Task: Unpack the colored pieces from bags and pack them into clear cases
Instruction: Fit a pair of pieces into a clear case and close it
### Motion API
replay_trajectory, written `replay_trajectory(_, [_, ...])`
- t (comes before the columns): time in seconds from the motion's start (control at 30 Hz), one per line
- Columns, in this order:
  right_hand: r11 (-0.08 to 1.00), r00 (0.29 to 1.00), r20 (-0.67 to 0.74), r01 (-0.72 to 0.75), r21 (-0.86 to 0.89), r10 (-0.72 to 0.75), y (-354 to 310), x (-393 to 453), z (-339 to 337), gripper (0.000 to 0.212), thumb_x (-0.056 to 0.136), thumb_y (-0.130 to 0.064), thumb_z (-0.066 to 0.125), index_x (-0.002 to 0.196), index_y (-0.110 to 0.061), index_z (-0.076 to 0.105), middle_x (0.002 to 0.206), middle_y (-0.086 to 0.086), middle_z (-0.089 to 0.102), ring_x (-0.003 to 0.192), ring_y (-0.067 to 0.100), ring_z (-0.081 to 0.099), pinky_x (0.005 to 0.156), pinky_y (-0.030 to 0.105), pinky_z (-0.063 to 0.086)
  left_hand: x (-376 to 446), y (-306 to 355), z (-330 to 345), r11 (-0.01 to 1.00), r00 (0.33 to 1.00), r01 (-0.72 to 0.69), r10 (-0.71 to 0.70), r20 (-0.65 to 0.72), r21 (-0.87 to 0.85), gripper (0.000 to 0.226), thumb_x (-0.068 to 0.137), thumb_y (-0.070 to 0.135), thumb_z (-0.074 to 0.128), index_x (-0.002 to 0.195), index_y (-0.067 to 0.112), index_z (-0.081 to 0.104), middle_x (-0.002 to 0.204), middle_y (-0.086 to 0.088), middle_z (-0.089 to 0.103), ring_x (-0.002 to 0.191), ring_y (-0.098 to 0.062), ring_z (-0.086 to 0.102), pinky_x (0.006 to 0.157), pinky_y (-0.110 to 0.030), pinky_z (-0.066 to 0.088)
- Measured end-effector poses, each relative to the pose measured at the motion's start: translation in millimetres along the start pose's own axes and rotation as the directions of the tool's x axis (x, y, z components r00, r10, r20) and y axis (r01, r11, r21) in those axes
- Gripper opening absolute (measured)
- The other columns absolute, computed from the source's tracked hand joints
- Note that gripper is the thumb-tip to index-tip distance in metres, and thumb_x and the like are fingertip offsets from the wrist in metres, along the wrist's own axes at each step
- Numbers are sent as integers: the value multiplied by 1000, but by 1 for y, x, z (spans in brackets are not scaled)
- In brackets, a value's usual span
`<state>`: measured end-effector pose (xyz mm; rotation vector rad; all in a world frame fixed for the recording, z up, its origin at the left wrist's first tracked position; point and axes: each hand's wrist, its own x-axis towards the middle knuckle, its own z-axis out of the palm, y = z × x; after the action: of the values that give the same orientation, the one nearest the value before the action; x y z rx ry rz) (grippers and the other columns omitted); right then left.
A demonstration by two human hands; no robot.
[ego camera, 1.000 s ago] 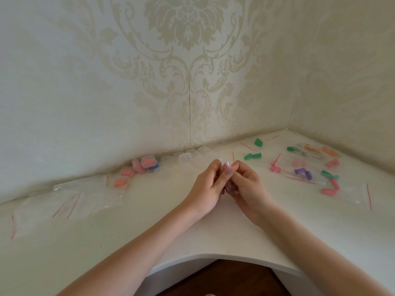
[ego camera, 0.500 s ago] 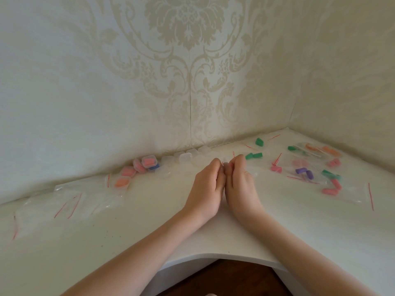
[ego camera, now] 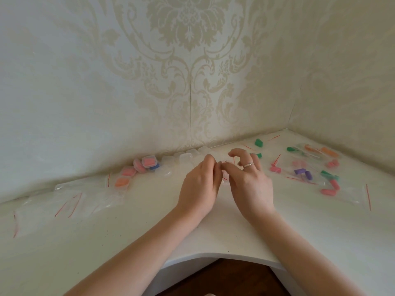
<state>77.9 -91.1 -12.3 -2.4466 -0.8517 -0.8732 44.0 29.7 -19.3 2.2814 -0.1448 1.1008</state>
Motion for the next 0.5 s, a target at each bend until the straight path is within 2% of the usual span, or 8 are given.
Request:
replay_trajectory(0.07, [996,992,89,-93,-6,93,0,1,0,10,84,-9,62,83,-17,67,135,-1,52,113,25,53,50,26,36,0,2,1,981,984,-179,180,-12,73,28,100,26,33,80,11,43,60,0,51,49,-21,47,46,-26,27])
replay_trajectory(0.1, [990,978,155,-143,11,139,1,1,0,17,88,-12,55,92,-18,70,142,-5,46,122,21,47,54,28,40,0,2,4,956,962,-272,274,-8,106,32,102,27,28,82,9,46,62,-4,53,50,-22,49,47,-25,29])
replay_trajectory(0.17, [966,960,228,-200,165,159,3,1,-1,32,91,-14,45,113,-15,69,143,-5,46,132,16,40,71,29,47,-3,3,9,917,921,-389,387,39,85,32,102,27,26,86,8,47,66,-7,56,54,-22,51,48,-26,36])
replay_trajectory(0.2, [927,960,229,-227,297,162,4,2,-1,34,90,-9,43,110,-10,69,140,-1,51,132,16,42,79,27,47,-3,5,9,923,922,-384,382,72,27,29,101,26,30,86,8,47,68,-5,55,55,-22,51,48,-29,41])
replay_trajectory(0.3, [638,917,306,-397,659,254,4,6,-5,29,92,-2,49,104,-17,71,132,-6,57,113,0,57,92,19,48,-5,6,5,963,985,-78,115,131,-258,25,97,27,37,83,9,46,62,5,45,51,-10,42,49,-28,39])
replay_trajectory(0.37, [430,899,343,-432,792,272,6,8,-6,23,94,-17,57,111,-30,64,121,-9,65,90,-1,66,85,21,52,-1,2,2,902,984,177,-150,98,-394,21,98,28,42,85,13,44,60,3,46,48,-6,41,46,-20,32])
replay_trajectory(0.43, [335,894,378,-442,832,241,9,9,-7,36,88,-28,58,124,-32,55,109,-10,71,84,5,68,77,19,52,7,-3,1,781,913,402,-384,139,-479,13,96,28,52,94,15,48,75,-1,56,51,-7,51,44,-21,37])
replay_trajectory(0.5, [315,895,395,-444,839,209,11,9,-4,43,87,-28,57,130,-27,52,106,-9,71,81,5,66,74,16,49,11,-6,0,613,826,542,-516,228,-575,21,92,29,59,105,15,52,94,-5,59,62,-11,62,42,-26,45])
